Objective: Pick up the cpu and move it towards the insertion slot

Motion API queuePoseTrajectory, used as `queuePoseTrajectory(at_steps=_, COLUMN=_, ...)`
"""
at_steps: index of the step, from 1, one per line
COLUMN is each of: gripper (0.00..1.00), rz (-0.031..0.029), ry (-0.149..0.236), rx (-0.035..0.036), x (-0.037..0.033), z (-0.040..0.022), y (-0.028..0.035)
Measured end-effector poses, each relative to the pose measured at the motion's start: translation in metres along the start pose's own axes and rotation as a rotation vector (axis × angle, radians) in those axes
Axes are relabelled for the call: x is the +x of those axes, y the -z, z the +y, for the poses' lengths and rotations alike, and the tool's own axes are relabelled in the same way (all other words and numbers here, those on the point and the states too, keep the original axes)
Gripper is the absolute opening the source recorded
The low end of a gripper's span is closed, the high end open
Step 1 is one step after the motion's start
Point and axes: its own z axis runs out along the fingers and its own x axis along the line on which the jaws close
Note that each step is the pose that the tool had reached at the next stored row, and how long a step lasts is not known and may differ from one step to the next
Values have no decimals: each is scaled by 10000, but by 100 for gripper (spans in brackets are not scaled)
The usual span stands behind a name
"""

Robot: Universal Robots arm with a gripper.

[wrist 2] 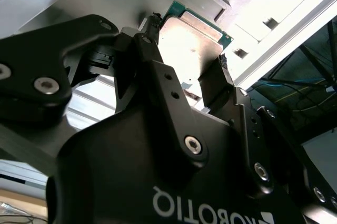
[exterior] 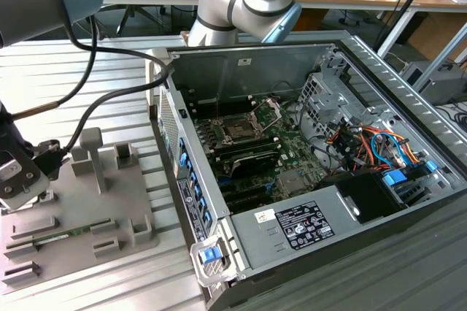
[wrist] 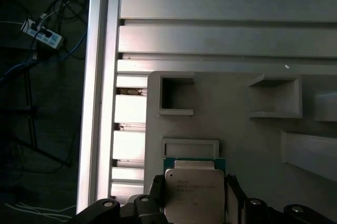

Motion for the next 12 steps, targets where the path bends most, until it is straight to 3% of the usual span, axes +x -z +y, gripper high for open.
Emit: queuePoseTrajectory(at_steps=12, gripper=55, rz=1, ry=0, rx=0, x=0, z=4, y=75)
